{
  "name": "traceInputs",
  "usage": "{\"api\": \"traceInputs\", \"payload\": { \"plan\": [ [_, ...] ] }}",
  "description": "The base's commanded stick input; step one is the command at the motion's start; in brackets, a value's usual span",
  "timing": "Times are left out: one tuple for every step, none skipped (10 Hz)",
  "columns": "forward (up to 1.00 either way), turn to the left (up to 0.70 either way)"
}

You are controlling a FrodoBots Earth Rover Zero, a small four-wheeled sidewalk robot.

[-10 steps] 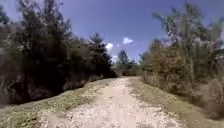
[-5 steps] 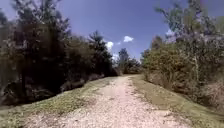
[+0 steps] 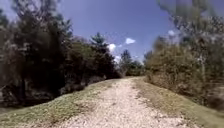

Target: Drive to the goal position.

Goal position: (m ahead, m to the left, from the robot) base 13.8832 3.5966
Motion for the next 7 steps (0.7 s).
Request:
{"api": "traceInputs", "payload": {
  "plan": [
    [0.5, 0.0],
    [0.5, 0.0],
    [0.5, 0.0],
    [0.5, 0.0],
    [0.5, 0.0],
    [0.5, 0.0],
    [0.5, 0.0]
  ]
}}
